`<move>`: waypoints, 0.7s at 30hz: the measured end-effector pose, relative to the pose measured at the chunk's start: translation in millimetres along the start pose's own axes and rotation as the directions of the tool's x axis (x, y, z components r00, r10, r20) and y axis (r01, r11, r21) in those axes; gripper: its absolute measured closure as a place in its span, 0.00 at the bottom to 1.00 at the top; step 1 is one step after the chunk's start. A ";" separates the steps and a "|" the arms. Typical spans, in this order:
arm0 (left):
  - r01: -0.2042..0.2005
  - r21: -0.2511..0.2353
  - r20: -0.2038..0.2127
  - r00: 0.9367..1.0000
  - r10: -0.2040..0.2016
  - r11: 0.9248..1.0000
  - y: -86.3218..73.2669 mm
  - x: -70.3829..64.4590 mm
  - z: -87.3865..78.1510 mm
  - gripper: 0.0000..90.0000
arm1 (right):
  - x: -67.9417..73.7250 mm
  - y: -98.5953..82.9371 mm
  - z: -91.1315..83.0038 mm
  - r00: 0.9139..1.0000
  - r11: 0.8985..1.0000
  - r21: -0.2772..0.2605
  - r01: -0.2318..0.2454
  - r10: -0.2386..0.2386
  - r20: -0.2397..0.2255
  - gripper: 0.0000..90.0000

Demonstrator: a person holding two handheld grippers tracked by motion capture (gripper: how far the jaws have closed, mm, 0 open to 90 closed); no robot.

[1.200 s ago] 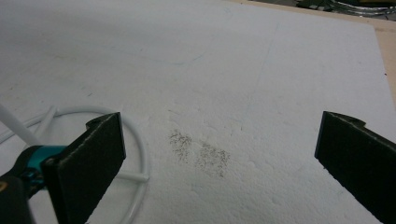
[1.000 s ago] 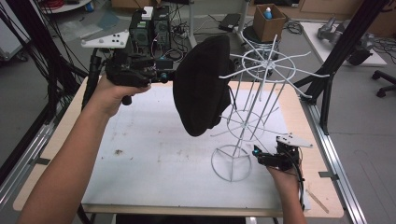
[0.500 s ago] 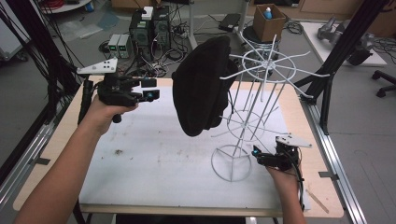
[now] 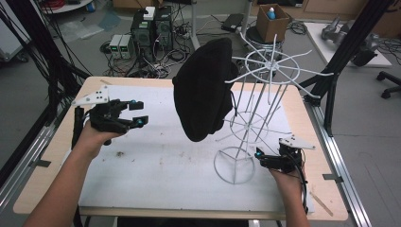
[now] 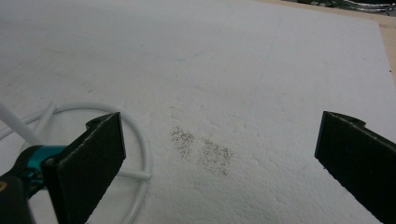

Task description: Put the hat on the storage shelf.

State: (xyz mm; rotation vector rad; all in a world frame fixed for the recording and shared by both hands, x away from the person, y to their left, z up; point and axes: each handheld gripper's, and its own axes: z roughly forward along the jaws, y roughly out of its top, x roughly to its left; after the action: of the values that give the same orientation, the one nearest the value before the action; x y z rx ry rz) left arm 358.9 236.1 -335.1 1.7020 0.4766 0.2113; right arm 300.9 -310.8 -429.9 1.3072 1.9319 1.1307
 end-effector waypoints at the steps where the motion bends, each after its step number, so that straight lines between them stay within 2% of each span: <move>1: 0.004 0.009 -0.016 1.000 -0.004 1.000 -5.8 -0.1 -1.4 0.36 | -0.2 -0.1 0.3 1.000 1.000 -0.001 0.002 -0.002 0.000 0.01; 4: -0.001 0.023 -0.046 0.999 0.002 1.000 -13.3 -2.2 -7.1 0.34 | 0.1 0.1 0.0 1.000 1.000 -0.003 0.002 -0.002 -0.002 0.01; 8: -0.028 0.003 -0.075 0.997 0.028 1.000 -20.6 -9.0 -18.4 0.33 | -1.2 0.2 -1.3 1.000 1.000 -0.008 -0.007 0.007 -0.002 0.01; 11: -0.028 0.036 -0.103 0.994 0.031 0.999 -26.7 -10.6 -23.3 0.32 | -1.9 0.3 -1.6 1.000 1.000 -0.013 -0.010 0.010 -0.003 0.01; 14: -0.023 0.037 -0.127 0.992 0.028 0.999 -33.0 -10.0 -31.9 0.30 | -2.5 0.9 -3.9 1.000 1.000 -0.022 -0.010 0.010 -0.002 0.01; 18: -0.004 0.025 -0.189 0.982 0.009 1.000 -39.1 -3.6 -48.0 0.27 | -6.5 1.0 -7.8 1.000 0.999 -0.044 -0.025 0.025 -0.003 0.01; 19: -0.002 0.026 -0.212 0.977 0.008 1.000 -41.2 -1.6 -51.7 0.27 | -7.8 0.0 -8.8 0.999 0.998 -0.056 -0.032 0.031 -0.004 0.01; 21: 0.002 0.026 -0.233 0.973 0.004 1.000 -44.5 0.8 -55.3 0.25 | -10.8 -2.4 -10.3 0.999 0.996 -0.067 -0.055 0.054 -0.006 0.01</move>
State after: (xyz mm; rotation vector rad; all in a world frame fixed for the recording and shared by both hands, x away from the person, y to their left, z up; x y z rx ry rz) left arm 329.0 291.5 -368.0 1.7115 0.6541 0.4102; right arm 295.7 -324.7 -427.1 1.3296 1.8549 1.2155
